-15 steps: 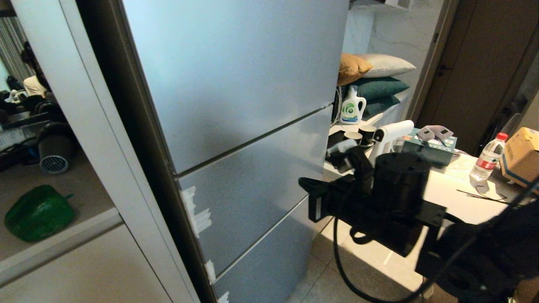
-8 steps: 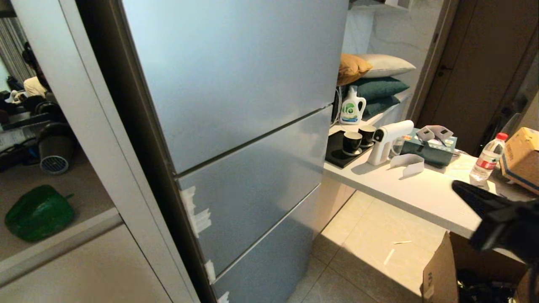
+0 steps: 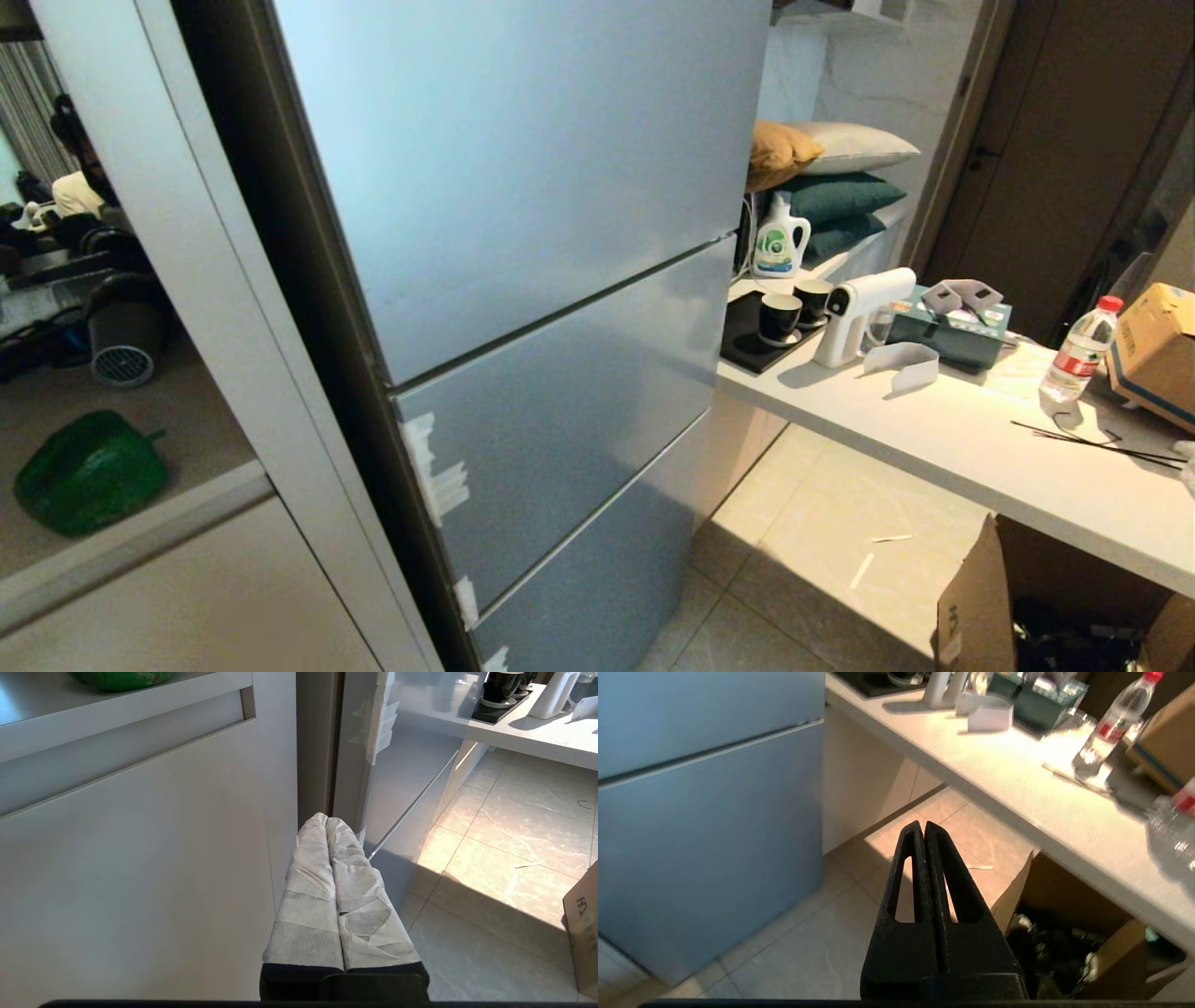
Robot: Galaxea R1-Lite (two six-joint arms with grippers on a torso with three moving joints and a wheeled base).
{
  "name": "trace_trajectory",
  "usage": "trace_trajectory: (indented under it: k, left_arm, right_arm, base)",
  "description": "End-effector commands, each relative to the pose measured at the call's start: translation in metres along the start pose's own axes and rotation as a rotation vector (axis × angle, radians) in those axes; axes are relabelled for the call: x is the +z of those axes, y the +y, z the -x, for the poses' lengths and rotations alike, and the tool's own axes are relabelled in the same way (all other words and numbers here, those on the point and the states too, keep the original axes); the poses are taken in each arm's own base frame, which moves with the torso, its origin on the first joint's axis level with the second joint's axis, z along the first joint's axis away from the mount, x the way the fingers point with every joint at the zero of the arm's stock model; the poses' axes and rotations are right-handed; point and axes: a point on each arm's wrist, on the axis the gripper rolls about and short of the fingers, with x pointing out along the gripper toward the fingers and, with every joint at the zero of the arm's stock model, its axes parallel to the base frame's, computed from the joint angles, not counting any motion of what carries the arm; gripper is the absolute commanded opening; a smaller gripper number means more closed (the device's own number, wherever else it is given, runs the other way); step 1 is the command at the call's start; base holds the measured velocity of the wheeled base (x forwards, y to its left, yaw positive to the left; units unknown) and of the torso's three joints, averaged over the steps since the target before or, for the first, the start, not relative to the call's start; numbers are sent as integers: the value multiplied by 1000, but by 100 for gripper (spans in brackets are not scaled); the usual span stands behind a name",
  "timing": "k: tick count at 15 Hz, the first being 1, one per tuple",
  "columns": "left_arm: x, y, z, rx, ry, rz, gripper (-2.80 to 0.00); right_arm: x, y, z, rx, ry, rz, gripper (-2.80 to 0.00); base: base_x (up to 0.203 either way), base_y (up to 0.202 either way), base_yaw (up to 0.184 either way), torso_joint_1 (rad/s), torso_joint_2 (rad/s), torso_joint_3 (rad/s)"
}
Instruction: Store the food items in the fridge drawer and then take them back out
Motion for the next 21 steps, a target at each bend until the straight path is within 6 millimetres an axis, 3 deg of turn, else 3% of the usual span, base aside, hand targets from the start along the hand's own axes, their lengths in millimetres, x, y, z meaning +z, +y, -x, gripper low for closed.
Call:
trace_trajectory:
  k: [1, 4, 8, 14, 21]
  left_arm:
    - [0, 0, 0, 0, 1, 0, -280]
    - [0, 0, 0, 0, 1, 0, -280]
    - [0, 0, 0, 0, 1, 0, -280]
    - [0, 0, 0, 0, 1, 0, -280]
    - [0, 0, 0, 0, 1, 0, -280]
  right_arm:
    - [-17, 2, 5, 8, -6, -9, -280]
    - [-28, 6, 12, 58, 27, -16, -280]
    - [-35, 8, 27, 30, -150, -18, -280]
    - [-35, 8, 27, 34, -149, -119, -280]
    - [-34, 7, 27, 7, -146, -123, -280]
  base:
    - [0, 0, 0, 0, 0, 0]
    - [0, 0, 0, 0, 0, 0]
    - [0, 0, 0, 0, 0, 0]
    - [0, 0, 0, 0, 0, 0]
    - [0, 0, 0, 0, 0, 0]
